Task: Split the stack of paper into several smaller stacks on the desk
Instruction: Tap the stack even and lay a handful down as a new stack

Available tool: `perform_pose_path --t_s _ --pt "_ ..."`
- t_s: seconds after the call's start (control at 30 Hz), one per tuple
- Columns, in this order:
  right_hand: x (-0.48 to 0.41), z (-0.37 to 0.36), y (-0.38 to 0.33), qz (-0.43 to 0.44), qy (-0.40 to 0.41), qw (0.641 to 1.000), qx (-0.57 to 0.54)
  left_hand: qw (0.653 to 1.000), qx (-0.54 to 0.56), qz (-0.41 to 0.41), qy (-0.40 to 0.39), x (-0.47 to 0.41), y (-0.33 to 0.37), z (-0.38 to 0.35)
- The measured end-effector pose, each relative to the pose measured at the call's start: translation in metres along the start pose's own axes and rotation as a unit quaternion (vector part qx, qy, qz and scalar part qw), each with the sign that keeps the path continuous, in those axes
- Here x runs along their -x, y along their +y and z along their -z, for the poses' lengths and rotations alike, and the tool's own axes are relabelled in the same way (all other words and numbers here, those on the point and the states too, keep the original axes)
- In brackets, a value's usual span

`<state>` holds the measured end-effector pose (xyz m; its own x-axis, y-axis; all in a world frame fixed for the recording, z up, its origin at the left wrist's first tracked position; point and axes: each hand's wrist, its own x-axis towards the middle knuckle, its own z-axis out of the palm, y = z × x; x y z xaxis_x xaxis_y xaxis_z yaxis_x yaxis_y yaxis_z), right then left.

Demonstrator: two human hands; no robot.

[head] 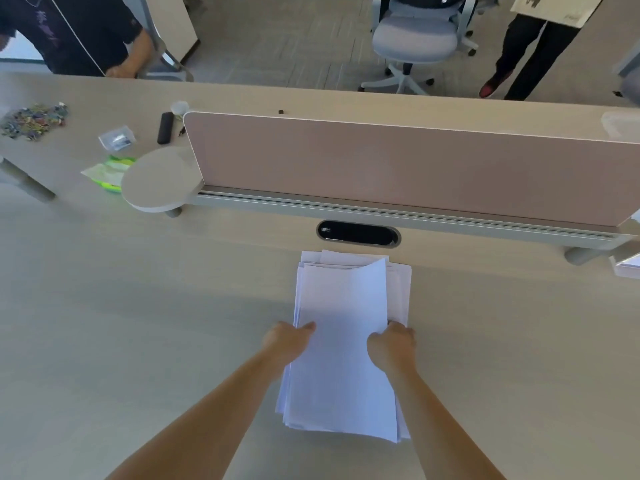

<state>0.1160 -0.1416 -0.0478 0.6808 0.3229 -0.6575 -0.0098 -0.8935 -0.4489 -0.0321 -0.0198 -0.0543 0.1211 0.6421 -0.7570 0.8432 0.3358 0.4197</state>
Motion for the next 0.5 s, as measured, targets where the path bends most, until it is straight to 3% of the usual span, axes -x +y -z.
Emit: perform_pose_path --t_s 0.23,0.5 --pt "0.009 0.001 -0.005 -0.016 0.005 0.999 0.043 1.000 -0.018 0.009 0.020 0.005 0.006 0.003" --pt "0.017 0.005 -0.005 0.010 0.014 0.999 0.044 0.999 -0.033 0.005 -0.011 0.017 0.022 -0.007"
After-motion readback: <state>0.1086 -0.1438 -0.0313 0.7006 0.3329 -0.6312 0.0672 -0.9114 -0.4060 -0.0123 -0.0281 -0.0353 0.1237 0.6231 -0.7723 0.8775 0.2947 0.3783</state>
